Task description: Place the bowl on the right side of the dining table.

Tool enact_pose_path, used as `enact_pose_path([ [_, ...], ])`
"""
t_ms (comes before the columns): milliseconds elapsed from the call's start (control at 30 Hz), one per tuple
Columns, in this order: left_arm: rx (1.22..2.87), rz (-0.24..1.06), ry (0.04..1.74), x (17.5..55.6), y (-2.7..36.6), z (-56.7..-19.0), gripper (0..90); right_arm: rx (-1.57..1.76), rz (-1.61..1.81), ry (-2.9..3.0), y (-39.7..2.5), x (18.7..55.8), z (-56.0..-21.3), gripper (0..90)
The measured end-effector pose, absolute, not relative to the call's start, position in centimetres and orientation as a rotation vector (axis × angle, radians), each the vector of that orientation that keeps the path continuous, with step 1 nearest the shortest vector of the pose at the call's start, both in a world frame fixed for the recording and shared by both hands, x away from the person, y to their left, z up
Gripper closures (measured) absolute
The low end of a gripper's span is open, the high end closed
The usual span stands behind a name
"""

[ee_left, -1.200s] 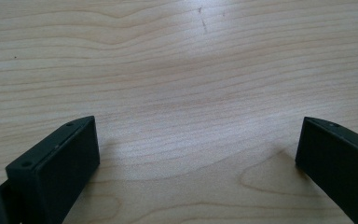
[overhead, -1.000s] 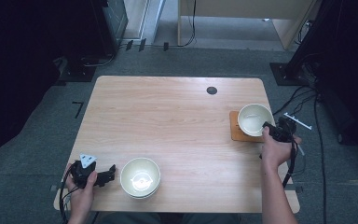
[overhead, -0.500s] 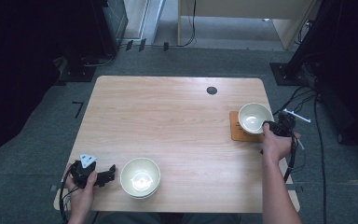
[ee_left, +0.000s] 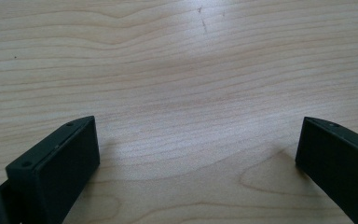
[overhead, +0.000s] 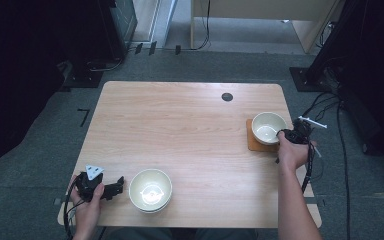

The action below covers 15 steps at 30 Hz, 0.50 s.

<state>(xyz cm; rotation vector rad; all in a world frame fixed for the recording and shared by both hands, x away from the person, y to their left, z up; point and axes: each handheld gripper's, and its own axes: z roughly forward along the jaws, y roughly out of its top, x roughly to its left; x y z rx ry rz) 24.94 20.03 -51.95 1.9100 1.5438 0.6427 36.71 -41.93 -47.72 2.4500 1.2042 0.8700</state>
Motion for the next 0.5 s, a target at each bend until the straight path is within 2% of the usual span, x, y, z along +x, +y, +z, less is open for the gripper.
enact_pose_path([
  [500, 1.910, 0.643, 1.544, 24.94, 20.02, -51.96, 0.0, 2.510, 0.913, 1.163, -42.55, 36.81, -48.49, 80.6],
])
